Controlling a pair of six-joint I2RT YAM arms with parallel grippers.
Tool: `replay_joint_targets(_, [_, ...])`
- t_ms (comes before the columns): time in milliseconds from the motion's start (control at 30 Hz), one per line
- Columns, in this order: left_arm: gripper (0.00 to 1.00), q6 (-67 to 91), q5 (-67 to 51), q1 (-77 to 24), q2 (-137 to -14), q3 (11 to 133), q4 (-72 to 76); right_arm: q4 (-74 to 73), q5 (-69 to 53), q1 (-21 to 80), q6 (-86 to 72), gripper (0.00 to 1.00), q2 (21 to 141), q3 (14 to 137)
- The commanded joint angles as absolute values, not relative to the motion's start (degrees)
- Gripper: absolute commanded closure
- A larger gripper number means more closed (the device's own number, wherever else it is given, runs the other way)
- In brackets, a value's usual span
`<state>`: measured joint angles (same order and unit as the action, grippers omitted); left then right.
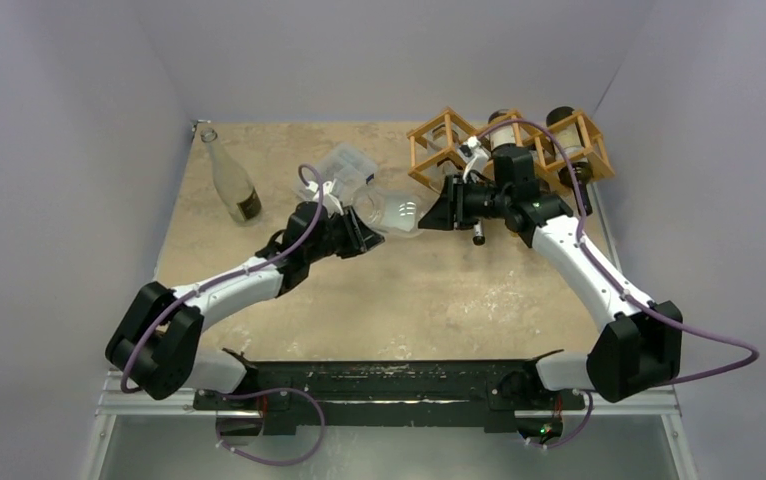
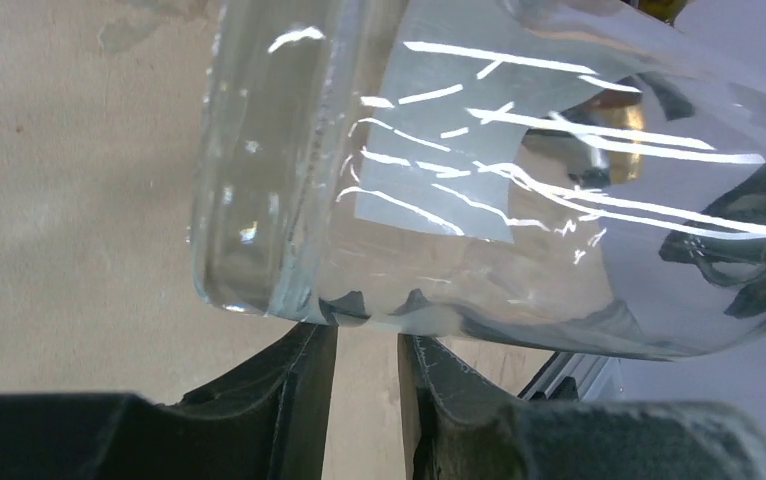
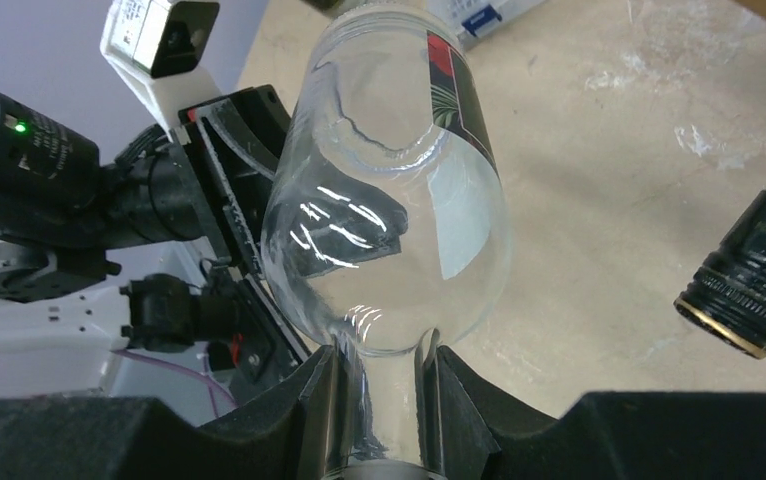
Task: Take the wine bottle off the wine rack
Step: Pick up the wine bottle from the wine rack, then place the wine bottle at the center of the board.
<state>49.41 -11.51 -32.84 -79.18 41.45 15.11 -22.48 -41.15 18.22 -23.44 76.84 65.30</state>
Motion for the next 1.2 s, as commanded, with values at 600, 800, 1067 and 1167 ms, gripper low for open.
replay_joint_targets(600, [0.70,51.6,-11.7,-36.0,-71.6,25.7,26.8,-36.0,-28.4,30.2,2.3,1.00,77.2,71.8])
replay_joint_targets(800, [0.69,48.4,-13.0,-36.1,-64.9,22.3,25.9,-43.6,-23.1,32.0,10.1,1.00,79.3,79.0])
replay_joint_targets(1067, [0.64,38.7,-10.6,-36.1,-47.4,21.3,12.6,-56.9,-25.7,33.9,27.9,1.00,83.0,86.3])
replay_joint_targets(1167, [0.56,36.7,-7.9,-36.0,-41.5,21.2,7.6,-60.7,-24.5,35.2,31.9,1.00,85.3,88.4])
